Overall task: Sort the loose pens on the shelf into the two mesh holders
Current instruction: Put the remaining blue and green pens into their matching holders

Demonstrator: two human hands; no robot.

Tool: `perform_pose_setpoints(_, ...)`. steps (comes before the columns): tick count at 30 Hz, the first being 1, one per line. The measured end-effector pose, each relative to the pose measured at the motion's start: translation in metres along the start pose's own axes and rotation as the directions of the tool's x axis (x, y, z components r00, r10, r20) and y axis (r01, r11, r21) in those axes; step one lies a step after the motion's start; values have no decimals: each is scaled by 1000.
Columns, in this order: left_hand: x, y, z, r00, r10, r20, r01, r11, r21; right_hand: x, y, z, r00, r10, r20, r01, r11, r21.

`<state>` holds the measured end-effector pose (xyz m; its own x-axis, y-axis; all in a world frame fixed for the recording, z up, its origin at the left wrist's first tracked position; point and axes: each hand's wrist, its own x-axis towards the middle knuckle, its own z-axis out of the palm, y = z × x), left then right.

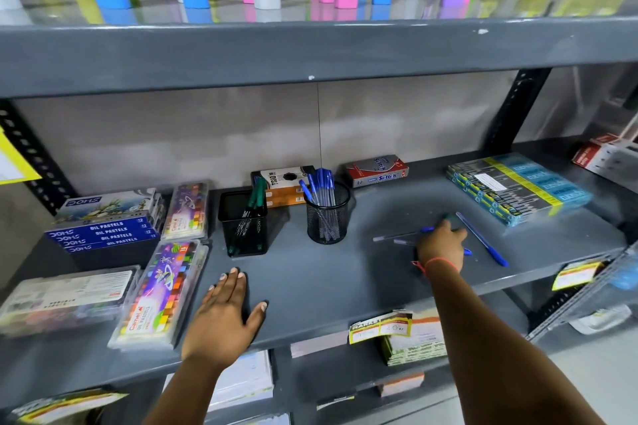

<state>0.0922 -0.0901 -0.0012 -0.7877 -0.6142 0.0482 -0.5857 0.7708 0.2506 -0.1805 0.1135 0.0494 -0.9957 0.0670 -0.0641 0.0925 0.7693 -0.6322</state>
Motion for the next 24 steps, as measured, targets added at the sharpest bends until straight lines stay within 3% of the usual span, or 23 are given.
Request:
perform_pose_setpoints(3, 1, 0, 0, 1000, -2, 7, 2, 1000, -2, -6, -6, -4, 990, 98, -104, -71, 970, 233)
perform_pose_setpoints(5, 1, 0, 1, 1000, 0, 10, 0, 1000, 10, -9, -16, -4, 964, 240, -113, -150, 846, 511)
perform_pose_setpoints(6, 1, 0, 1, 1000, -1, 10, 1, 1000, 15, -10, -22, -2, 949, 309, -68, -186, 720, 668)
perform_pose_setpoints(8, 0, 1, 0, 1000, -7, 12, 7, 1000, 11, -20, -40, 4, 936, 327, 133, -251, 354, 901)
perform_pose_setpoints(10, 0, 2, -2, 1000, -11, 11, 11, 1000, 8, -37, -63, 8, 914, 125, 386, -394, 42, 918)
perform_pose_setpoints(11, -1, 3, -3, 1000, -10, 13, 10, 1000, 13, -50, -75, 9, 882, -3, 470, -470, -9, 882)
perform_pose_setpoints(12, -1, 3, -4, 1000, -7, 13, 7, 1000, 18, -63, -87, 11, 848, -112, 519, -523, -17, 852)
perform_pose_setpoints(15, -1, 3, -5, 1000, -3, 4, 3, 1000, 27, -103, -128, 20, 807, -312, 502, -469, 178, 865)
perform_pose_setpoints(18, -1, 3, -4, 1000, -1, 0, 1, 1000, 22, -130, -162, 39, 836, -397, 378, -176, 459, 871)
perform_pose_setpoints(20, -1, 2, -3, 1000, 2, -10, -2, 1000, 22, -141, -174, 50, 848, -429, 310, 25, 617, 787)
perform_pose_setpoints(24, -1, 4, -3, 1000, 10, -24, -9, 1000, 14, -148, -178, 62, 817, -491, 302, 241, 767, 595)
